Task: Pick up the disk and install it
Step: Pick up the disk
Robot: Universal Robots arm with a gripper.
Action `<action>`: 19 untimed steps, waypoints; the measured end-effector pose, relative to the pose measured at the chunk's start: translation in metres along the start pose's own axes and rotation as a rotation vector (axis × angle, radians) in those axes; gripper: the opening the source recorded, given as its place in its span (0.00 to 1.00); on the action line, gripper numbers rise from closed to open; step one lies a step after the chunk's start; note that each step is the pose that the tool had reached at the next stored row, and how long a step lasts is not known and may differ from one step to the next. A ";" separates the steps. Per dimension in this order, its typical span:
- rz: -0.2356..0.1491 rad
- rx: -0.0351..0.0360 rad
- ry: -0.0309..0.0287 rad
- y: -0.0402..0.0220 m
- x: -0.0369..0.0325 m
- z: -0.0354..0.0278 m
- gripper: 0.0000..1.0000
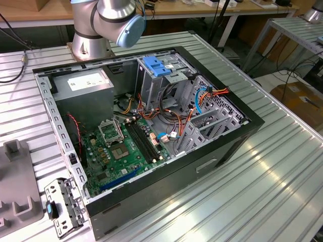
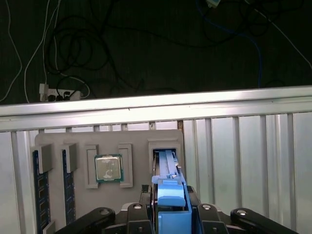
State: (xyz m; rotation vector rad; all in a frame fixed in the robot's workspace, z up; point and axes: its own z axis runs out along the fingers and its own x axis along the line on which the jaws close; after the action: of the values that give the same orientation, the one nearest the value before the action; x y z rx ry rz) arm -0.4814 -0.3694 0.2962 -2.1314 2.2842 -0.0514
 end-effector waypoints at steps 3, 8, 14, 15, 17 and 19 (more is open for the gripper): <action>0.000 0.0000 0.0003 0.0001 0.0000 0.0022 0.37; 0.000 0.0003 0.0001 0.0001 0.0000 0.0027 0.37; -0.007 0.0005 -0.0002 0.0001 0.0000 0.0028 0.37; -0.008 0.0005 -0.0002 0.0001 0.0000 0.0027 0.37; -0.008 0.0005 -0.0003 0.0001 0.0000 0.0027 0.37; -0.003 0.0004 -0.0001 0.0001 0.0000 0.0028 0.37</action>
State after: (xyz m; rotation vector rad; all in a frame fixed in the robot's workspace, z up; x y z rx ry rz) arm -0.4814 -0.3695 0.2935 -2.1349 2.2804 -0.0518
